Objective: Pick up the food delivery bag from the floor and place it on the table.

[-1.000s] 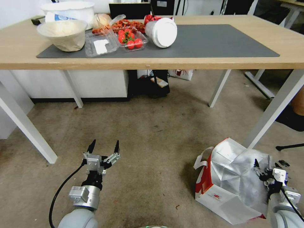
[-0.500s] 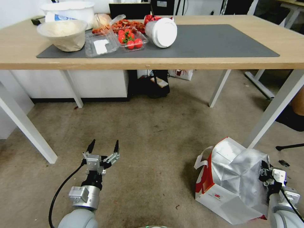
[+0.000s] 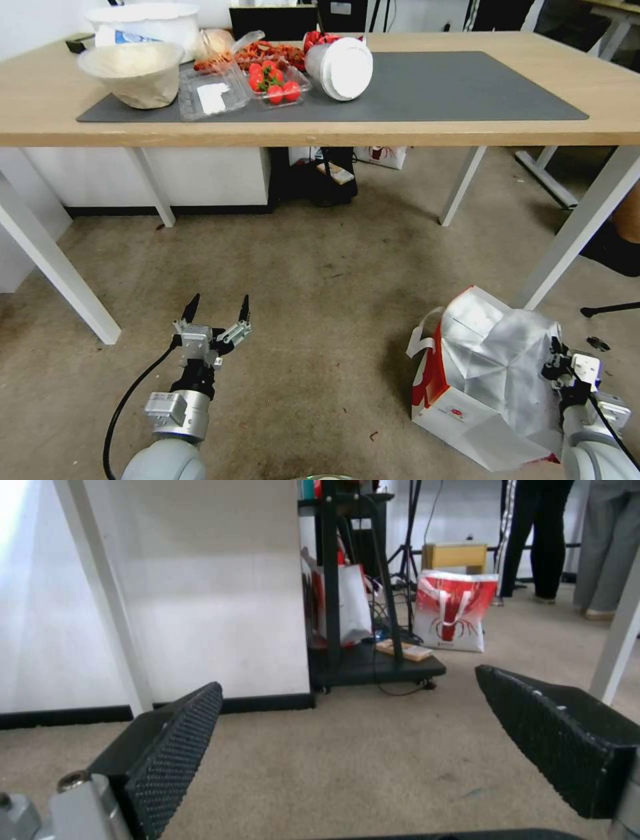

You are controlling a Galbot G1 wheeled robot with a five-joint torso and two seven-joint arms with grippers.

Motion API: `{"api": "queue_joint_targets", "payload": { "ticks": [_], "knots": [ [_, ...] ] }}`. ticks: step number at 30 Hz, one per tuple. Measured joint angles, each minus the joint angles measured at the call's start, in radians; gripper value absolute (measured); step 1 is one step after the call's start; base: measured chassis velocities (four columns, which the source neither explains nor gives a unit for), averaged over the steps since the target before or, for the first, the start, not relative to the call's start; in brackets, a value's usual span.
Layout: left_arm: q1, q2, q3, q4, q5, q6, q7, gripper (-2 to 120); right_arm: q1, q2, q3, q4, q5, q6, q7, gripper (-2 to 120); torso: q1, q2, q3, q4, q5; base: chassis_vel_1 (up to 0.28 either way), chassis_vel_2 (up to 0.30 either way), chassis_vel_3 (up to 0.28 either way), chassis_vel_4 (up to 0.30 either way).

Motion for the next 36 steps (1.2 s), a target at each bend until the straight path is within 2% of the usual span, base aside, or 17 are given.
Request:
{"api": "queue_joint_targets", "payload": {
  "ticks": [7,9,11,17,25,31,33,36],
  "knots": [
    [-0.006,0.002,-0.007,0.002,-0.003,0.003,-0.004,96,-0.047,-0.033,-0.043,0.133,0.04,-0.025,-0.017,0,0.0,0.0,0.0,0.0001,0.0001,0.0,0.0,0.0,0.0],
    [-0.007,0.002,-0.01,0.002,-0.007,0.003,-0.005,96,-0.074,-0.078,-0.069,0.202,0.065,-0.049,-0.032,0,0.0,0.0,0.0,0.0,0.0001,0.0,0.0,0.0,0.0],
    [-0.007,0.001,-0.01,0.001,-0.008,0.003,-0.005,96,-0.08,-0.092,-0.075,0.225,0.074,-0.06,-0.038,0,0.0,0.0,0.0,0.0,0.0001,0.0,0.0,0.0,0.0],
    [-0.007,0.005,-0.012,-0.019,-0.036,0.018,-0.01,97,-0.093,-0.171,-0.1,0.359,0.12,-0.125,-0.135,0,0.0,0.0,0.0,0.0001,0.0,0.0,0.0,0.0,0.0],
    [-0.008,0.012,-0.033,-0.019,-0.039,0.003,0.018,99,-0.084,-0.25,-0.091,0.456,0.216,-0.166,-0.246,0,0.0,0.0,0.0,0.0,0.0,0.0,0.0,0.0,0.0],
    [-0.013,0.014,-0.034,-0.014,-0.039,-0.008,0.023,97,-0.089,-0.315,-0.078,0.476,0.281,-0.143,-0.337,0,0.0,0.0,0.0,0.0,0.0001,0.0,0.0,0.0,0.0],
    [-0.017,0.015,-0.042,-0.011,-0.029,-0.016,0.056,98,-0.082,-0.356,-0.067,0.49,0.355,-0.096,-0.41,0,0.0,0.0,0.0,0.0001,0.0001,0.0,0.0,0.0,0.0],
    [-0.02,0.016,-0.043,-0.007,-0.028,-0.024,0.066,99,-0.073,-0.378,-0.053,0.517,0.415,-0.083,-0.449,0,0.0,0.0,0.0,0.0001,0.0,0.0,0.0,0.0,0.0]
  ]
}}
